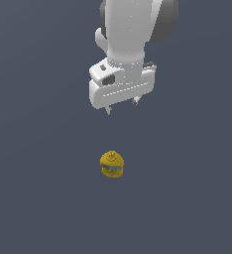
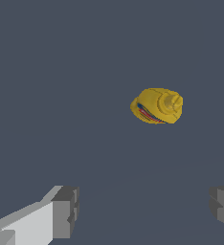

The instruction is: Pick up the object and move it to a goal position.

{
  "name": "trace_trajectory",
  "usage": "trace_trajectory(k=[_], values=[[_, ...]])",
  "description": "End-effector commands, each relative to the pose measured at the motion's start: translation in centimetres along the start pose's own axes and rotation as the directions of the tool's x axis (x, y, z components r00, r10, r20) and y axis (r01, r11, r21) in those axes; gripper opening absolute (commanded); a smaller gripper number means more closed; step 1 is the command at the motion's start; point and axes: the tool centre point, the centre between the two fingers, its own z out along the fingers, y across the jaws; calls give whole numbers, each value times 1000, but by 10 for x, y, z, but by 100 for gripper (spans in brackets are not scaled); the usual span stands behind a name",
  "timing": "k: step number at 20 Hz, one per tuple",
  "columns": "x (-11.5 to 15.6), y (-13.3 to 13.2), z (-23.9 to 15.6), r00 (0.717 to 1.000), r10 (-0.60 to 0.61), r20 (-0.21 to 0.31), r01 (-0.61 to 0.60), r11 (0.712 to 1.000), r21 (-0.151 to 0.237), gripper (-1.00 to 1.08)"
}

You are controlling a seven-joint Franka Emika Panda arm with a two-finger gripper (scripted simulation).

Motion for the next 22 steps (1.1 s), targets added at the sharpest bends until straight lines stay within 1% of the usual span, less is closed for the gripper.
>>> trace_trajectory(k=[1,6,11,16,22], values=[[7,6,5,998,-64,1,64,998,-1,100],[20,17,15,982,-188,3,188,982,-1,100],[32,28,26,951,-308,4,308,951,0,100],[44,39,38,906,-424,5,424,906,2,100],[57,52,54,833,-553,3,553,833,4,100]])
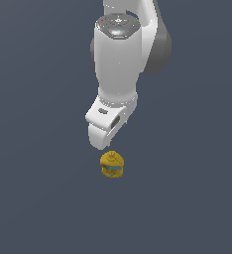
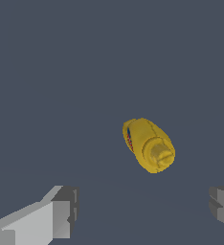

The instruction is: Pick up the object and move it to a goal position.

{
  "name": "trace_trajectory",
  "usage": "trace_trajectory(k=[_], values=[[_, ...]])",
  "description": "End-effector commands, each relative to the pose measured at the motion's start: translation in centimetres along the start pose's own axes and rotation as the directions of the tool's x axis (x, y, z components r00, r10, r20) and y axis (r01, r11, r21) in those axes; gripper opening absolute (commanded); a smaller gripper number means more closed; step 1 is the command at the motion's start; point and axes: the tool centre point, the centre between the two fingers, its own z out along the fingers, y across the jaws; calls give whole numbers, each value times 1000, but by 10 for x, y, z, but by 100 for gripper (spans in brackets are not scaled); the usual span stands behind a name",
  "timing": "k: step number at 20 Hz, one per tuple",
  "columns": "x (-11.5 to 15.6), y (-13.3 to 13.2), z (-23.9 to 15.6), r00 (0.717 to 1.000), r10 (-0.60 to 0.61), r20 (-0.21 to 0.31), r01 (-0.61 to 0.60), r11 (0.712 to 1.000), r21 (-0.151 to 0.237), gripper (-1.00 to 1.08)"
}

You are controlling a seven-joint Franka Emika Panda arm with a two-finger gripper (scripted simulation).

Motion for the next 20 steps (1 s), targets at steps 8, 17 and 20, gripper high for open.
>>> trace_trajectory(k=[8,17,20], values=[[5,26,25,976,-220,-4,220,976,3,100],[6,40,40,943,-332,-7,332,943,4,100],[6,42,42,937,-348,-8,348,937,4,100]])
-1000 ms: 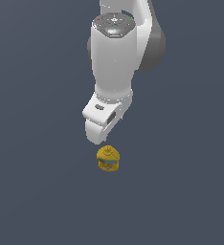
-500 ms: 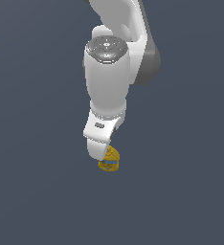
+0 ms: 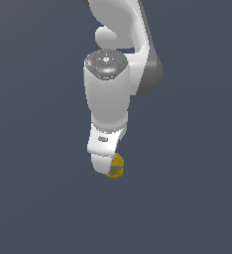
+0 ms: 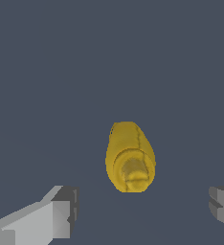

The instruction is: Pick up the object and move it to a goal position.

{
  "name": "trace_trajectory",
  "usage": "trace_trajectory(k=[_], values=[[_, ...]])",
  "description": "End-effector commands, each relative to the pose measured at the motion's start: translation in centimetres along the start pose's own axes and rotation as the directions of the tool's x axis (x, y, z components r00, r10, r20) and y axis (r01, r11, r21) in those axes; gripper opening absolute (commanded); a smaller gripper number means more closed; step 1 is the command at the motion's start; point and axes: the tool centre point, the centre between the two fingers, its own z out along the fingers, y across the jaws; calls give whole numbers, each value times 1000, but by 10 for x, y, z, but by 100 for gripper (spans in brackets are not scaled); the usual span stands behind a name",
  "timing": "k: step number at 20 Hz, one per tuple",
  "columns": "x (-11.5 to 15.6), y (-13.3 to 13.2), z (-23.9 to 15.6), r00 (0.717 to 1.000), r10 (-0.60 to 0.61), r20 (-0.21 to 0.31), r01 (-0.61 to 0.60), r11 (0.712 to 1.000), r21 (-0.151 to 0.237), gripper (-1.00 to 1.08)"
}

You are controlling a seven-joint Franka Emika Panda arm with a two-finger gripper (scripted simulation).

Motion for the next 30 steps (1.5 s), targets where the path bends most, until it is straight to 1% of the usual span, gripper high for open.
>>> trace_trajectory(k=[1,8,18,24,25,30], values=[[0,1,1,1000,-13,0,13,1000,0,100],[0,1,7,1000,-12,0,12,1000,0,100],[0,0,49,1000,-16,-1,16,1000,0,100],[0,2,52,1000,-16,-1,16,1000,0,100],[0,2,52,1000,-16,-1,16,1000,0,-100],[0,2,52,1000,-16,-1,16,1000,0,-100]])
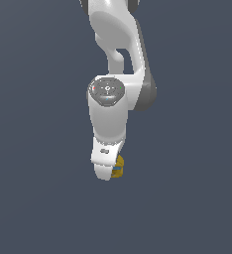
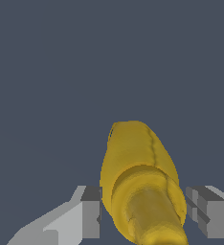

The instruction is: Pick up the object and move it to a goal position.

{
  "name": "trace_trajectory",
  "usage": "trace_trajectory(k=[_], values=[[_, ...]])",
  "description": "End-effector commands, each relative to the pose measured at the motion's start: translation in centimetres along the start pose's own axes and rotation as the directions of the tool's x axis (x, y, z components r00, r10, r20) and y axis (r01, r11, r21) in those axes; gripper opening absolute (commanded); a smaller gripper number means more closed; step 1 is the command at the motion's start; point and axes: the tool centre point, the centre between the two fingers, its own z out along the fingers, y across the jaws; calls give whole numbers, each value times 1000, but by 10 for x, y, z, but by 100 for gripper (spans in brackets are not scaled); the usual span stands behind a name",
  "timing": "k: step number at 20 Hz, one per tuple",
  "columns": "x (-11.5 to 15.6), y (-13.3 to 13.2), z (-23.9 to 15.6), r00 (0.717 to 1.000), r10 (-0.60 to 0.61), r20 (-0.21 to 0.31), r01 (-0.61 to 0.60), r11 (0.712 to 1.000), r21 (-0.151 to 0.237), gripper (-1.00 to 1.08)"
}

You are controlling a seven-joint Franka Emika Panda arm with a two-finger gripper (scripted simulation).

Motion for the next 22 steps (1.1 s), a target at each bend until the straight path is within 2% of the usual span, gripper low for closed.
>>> trace_trajectory(k=[1,12,22], values=[[0,0,0,1000,0,0,0,1000,-1,-100],[3,-6,-12,1000,0,0,0,1000,0,-100],[21,-36,-77,1000,0,2,0,1000,-1,-100]])
